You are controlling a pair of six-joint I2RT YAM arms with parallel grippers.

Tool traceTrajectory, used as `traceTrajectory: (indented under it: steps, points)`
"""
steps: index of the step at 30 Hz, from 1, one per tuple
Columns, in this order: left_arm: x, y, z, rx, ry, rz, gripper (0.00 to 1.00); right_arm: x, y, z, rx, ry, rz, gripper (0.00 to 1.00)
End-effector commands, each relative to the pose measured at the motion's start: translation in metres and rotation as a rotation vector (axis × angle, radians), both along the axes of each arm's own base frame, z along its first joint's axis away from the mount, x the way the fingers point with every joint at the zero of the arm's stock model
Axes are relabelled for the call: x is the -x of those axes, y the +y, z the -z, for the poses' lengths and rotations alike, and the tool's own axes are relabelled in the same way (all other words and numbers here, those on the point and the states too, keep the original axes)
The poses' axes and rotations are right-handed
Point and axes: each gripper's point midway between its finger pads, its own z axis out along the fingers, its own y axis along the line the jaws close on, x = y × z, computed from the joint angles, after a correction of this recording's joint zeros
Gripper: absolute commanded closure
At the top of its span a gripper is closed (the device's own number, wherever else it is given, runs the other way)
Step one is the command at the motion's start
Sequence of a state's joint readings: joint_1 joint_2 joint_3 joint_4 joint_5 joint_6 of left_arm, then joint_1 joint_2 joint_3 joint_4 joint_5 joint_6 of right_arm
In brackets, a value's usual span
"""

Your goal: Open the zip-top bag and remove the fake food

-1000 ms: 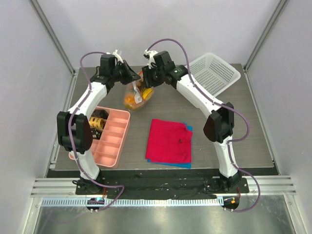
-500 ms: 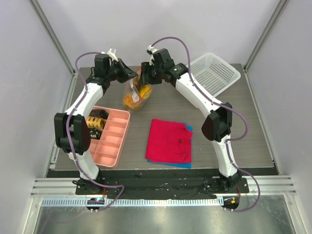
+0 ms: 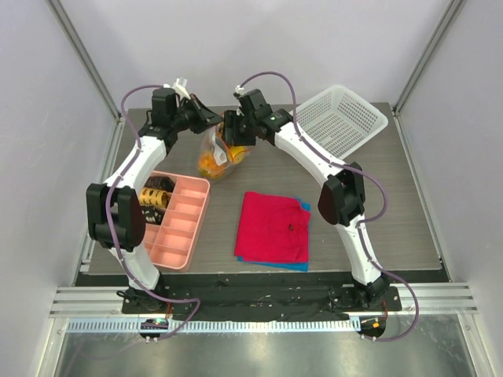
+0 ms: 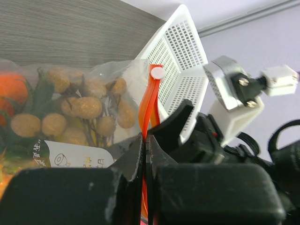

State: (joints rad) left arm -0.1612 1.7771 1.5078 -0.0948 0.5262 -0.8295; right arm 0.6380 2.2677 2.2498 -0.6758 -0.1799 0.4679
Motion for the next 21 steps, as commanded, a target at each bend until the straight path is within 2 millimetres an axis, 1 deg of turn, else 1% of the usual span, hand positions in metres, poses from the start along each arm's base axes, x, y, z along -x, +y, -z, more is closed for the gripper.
traceTrajectory:
  steps: [1,2,4,7,9,10,11,12,13,14,17,18,20,21]
  points:
    - [0.006,-0.002,-0.037,0.033,-0.108,0.026,1.0,-0.015,0.017,0.005,-0.05,-0.001,0.028,0.41]
    - [0.006,-0.002,-0.036,0.035,-0.103,0.026,1.0,-0.017,0.018,0.003,-0.052,-0.008,0.037,0.42]
    - [0.006,-0.002,-0.033,0.035,-0.098,0.025,1.0,-0.023,0.018,0.006,-0.053,-0.012,0.055,0.43]
    - [0.005,-0.002,-0.029,0.029,-0.094,0.021,1.0,-0.031,0.016,0.003,-0.063,-0.025,0.076,0.51]
    - [0.003,0.0,-0.023,0.012,-0.087,0.015,1.0,-0.035,0.014,-0.003,-0.065,-0.041,0.089,0.6]
    - [0.002,0.001,-0.021,0.007,-0.084,0.012,1.0,-0.036,0.012,-0.005,-0.066,-0.047,0.09,0.68]
    - [0.002,0.002,-0.019,0.003,-0.079,0.01,1.0,-0.039,0.008,-0.011,-0.074,-0.054,0.094,0.84]
    - [0.001,0.002,-0.018,0.003,-0.077,0.01,1.0,-0.039,0.006,-0.018,-0.079,-0.064,0.095,0.93]
    - [0.002,0.002,-0.017,0.0,-0.073,0.012,1.0,-0.041,0.003,-0.024,-0.084,-0.077,0.097,0.99]
    - [0.001,0.003,-0.016,-0.006,-0.074,0.008,1.0,-0.041,0.0,-0.038,-0.094,-0.099,0.099,0.99]
    - [0.0,0.007,-0.011,-0.032,-0.063,-0.007,1.0,-0.037,-0.004,-0.062,-0.109,-0.143,0.075,0.99]
    - [-0.001,0.008,-0.01,-0.038,-0.062,-0.013,1.0,-0.032,-0.005,-0.079,-0.124,-0.17,0.056,0.99]
    - [-0.002,0.012,-0.011,-0.041,-0.059,-0.027,1.0,-0.022,-0.005,-0.094,-0.146,-0.182,0.015,0.99]
    - [-0.003,0.015,-0.01,-0.043,-0.059,-0.034,1.0,-0.017,-0.007,-0.109,-0.153,-0.211,0.0,0.99]
